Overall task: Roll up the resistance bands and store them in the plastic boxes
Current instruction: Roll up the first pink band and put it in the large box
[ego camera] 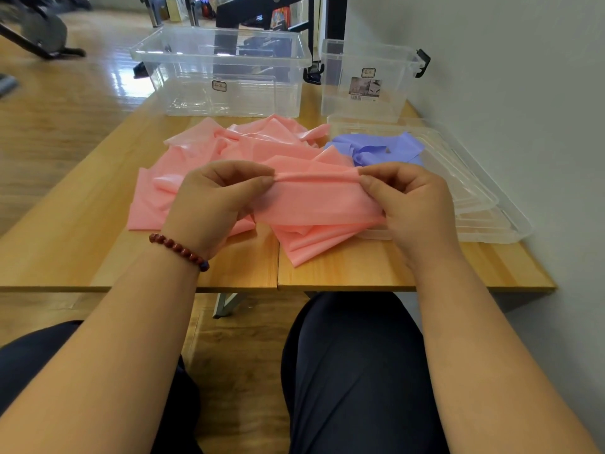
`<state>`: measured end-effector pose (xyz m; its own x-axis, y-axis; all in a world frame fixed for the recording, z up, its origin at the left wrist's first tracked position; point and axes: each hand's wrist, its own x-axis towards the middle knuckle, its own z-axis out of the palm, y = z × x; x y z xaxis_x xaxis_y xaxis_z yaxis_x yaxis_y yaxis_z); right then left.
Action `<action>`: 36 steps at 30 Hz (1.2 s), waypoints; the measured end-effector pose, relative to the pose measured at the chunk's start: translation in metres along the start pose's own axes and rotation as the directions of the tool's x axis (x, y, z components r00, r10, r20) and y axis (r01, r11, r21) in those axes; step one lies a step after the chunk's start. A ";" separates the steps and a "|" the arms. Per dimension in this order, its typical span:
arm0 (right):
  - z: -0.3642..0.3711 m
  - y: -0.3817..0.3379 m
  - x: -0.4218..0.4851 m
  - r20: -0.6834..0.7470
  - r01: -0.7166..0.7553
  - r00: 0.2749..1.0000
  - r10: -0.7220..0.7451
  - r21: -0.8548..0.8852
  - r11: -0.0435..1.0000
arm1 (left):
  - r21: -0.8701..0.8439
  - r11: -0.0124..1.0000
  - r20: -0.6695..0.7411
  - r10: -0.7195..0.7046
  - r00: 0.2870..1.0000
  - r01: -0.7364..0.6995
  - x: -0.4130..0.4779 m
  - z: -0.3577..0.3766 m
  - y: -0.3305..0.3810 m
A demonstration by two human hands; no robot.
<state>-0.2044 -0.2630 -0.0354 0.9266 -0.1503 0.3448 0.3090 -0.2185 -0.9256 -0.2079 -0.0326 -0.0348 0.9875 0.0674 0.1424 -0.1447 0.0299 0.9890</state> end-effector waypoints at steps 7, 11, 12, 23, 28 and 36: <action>-0.002 -0.003 0.004 0.001 0.036 0.999 -0.036 -0.046 0.998 | 0.059 0.998 -0.005 0.038 0.999 -0.037 0.000 0.002 0.001; -0.003 -0.003 0.003 0.028 0.009 1.000 -0.010 0.016 1.000 | 0.067 0.997 0.029 0.027 0.999 -0.029 0.000 0.002 0.004; -0.003 -0.003 0.002 0.031 -0.002 1.000 0.001 0.046 0.999 | 0.047 0.999 0.034 0.025 0.999 -0.027 0.000 0.001 0.004; -0.005 -0.004 0.002 0.036 -0.060 0.998 0.055 0.162 0.985 | -0.169 0.983 0.102 -0.060 0.993 0.077 -0.001 0.001 0.006; -0.006 -0.001 0.001 0.032 -0.003 0.999 0.001 0.064 0.998 | -0.066 0.998 0.051 -0.021 0.998 0.025 0.001 0.003 0.002; -0.005 0.002 0.000 0.033 0.022 0.999 -0.024 0.041 0.999 | -0.025 0.999 0.025 -0.033 0.999 0.034 0.000 0.005 0.004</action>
<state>-0.2047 -0.2679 -0.0364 0.9255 -0.1135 0.3614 0.3383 -0.1819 -0.9233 -0.2085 -0.0370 -0.0309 0.9930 0.0416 0.1105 -0.1128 0.0567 0.9920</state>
